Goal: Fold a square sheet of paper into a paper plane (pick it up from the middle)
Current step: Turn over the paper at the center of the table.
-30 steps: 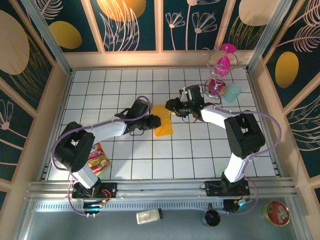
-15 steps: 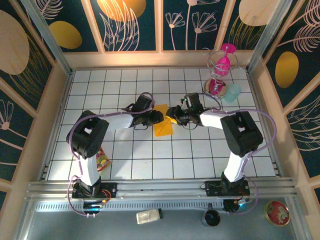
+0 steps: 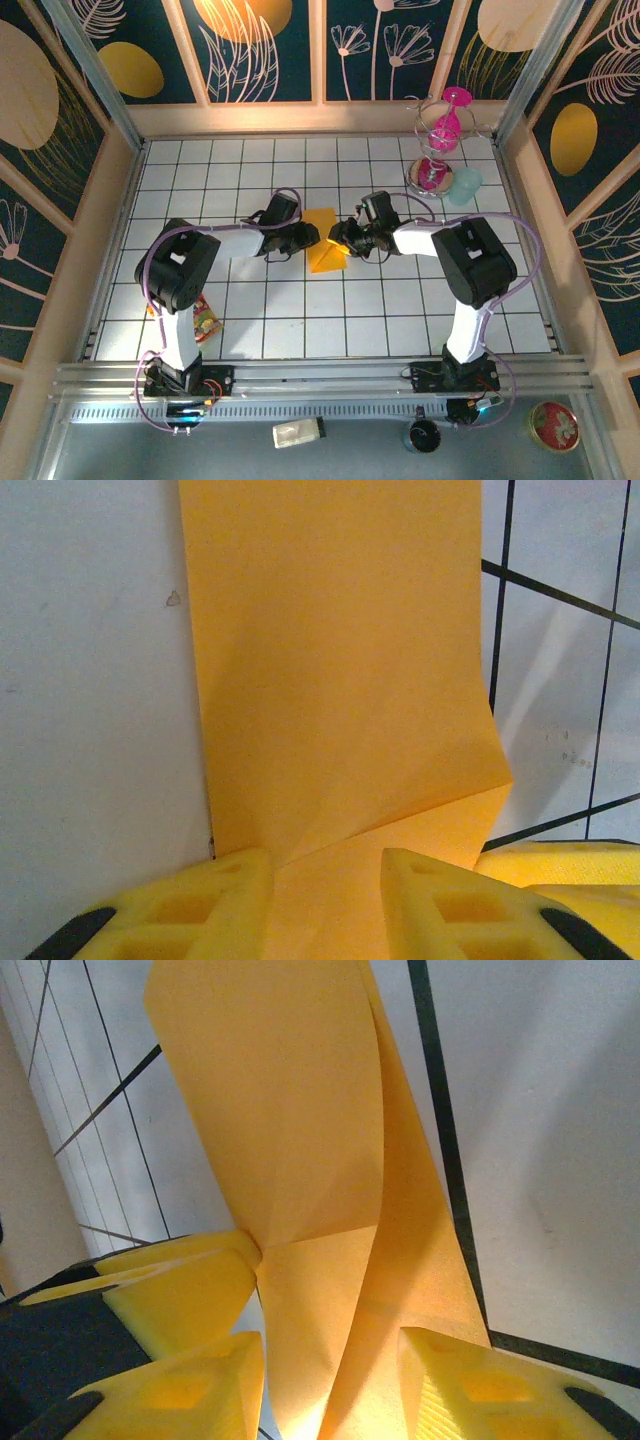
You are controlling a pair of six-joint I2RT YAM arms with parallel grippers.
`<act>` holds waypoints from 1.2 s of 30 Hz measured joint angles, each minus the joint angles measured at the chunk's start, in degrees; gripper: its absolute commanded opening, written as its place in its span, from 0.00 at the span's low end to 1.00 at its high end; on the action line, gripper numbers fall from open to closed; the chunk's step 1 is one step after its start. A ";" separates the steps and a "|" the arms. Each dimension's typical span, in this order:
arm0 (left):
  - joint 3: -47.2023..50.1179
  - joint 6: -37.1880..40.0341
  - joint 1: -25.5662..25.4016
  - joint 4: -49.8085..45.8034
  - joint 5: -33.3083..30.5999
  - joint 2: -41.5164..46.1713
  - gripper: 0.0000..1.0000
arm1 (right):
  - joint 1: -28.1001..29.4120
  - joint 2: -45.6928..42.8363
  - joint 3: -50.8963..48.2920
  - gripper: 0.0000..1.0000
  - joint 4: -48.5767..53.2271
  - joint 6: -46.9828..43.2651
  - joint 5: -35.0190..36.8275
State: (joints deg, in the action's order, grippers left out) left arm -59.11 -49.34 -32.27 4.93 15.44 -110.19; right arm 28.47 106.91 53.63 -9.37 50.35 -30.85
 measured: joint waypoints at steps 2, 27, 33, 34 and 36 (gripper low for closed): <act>0.20 -0.20 0.04 0.46 0.02 0.00 0.33 | 0.15 0.02 0.02 0.37 0.15 -0.02 -0.02; 1.11 -0.94 0.04 2.29 0.11 0.13 0.33 | 1.88 2.08 1.77 0.21 -1.36 1.05 -3.02; 1.88 -1.53 0.11 2.91 -0.07 0.44 0.26 | 2.27 3.21 1.77 0.17 -1.79 1.05 -3.54; 1.92 -1.60 0.11 2.91 -0.07 0.44 0.25 | 2.47 3.41 1.77 0.17 -1.86 1.05 -3.58; 2.01 -1.62 0.15 2.95 -0.02 0.44 0.25 | 2.95 3.76 1.77 0.15 -1.86 1.03 -3.76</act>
State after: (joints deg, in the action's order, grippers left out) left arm -57.10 -50.96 -32.12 7.88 15.42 -109.75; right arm 31.42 110.67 55.40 -11.22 51.37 -34.61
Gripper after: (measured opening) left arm 0.255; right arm 0.167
